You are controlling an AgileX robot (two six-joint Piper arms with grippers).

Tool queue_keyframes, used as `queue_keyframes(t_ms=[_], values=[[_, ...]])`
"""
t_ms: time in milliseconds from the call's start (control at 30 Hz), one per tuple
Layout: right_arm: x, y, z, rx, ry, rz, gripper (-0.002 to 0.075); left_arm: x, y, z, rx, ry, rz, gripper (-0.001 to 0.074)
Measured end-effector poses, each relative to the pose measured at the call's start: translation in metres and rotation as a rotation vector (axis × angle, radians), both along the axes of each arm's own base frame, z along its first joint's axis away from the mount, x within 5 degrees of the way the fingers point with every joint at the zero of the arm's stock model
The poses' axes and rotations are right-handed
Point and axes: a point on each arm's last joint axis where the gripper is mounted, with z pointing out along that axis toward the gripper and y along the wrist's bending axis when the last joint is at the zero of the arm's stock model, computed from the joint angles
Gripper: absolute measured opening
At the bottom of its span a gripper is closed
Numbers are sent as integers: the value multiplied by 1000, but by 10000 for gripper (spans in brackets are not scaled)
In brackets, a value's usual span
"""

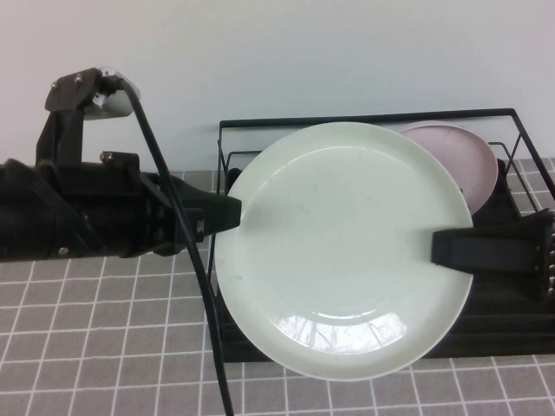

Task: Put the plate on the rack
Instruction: Hand over the plate, then place the plate on the rack

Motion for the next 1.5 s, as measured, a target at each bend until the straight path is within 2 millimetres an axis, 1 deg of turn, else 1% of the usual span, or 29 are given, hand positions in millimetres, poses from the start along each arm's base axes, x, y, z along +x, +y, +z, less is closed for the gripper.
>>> queue_keyframes(t_ms=[100,133,167,200,233,267,367,433,467,500,600,700,767,800,900,967,1033,1100,1167,1267,1367,1400,1500], values=[[1,6,-2,8,-5,21,171,-2,-1,1,-4,-4,-24,1],[2,8,-2,10,-18,28,128,-2,-2,1,-11,-7,-37,6],[2,9,-1,6,-25,32,81,-3,-3,2,-20,-4,-45,19],[2,9,-1,-2,-32,33,41,-4,-4,2,-37,6,-58,55],[3,9,0,-6,-48,39,-6,-6,-5,4,-60,18,-69,116],[3,10,2,-9,-61,41,0,-6,-6,5,-79,24,-72,184],[4,9,2,-24,-79,34,0,-7,-8,10,-152,43,-69,523],[6,8,0,-55,-94,20,0,-6,-8,12,-194,52,-62,683],[7,7,-2,-83,-107,14,0,-6,-9,14,-221,58,-59,736],[8,6,-4,-119,-123,6,0,-6,-9,16,-248,64,-56,741],[13,0,-12,-240,-158,-44,0,-6,-10,23,-303,21,-68,707],[23,-9,-14,-349,-237,-148,0,-6,-11,26,-344,9,-69,654],[30,-13,-9,-406,-318,-200,0,-6,-11,26,-342,7,-73,581],[34,-15,-4,-441,-373,-218,0,-7,-11,26,-338,7,-80,526],[42,-18,17,-538,-564,-225,0,-8,-8,24,-305,3,-108,313],[48,-20,31,-619,-693,-237,0,-8,-2,23,-294,-1,-127,139],[53,-24,44,-708,-804,-260,0,-6,8,23,-298,3,-125,0],[57,-28,57,-789,-891,-280,0,-3,23,24,-309,5,-107,0],[59,-30,65,-868,-962,-261,-3,-1,39,24,-316,8,-86,0],[62,-31,69,-991,-1045,-194,-3,0,57,24,-318,11,-60,0],[70,-28,64,-1064,-1074,-84,-3,0,68,20,-256,8,-20,0],[74,-27,61,-1086,-1074,-39,-3,0,70,20,-228,2,-4,0],[88,-28,52,-1155,-1048,13,-3,-6,72,19,-138,-12,26,0]])
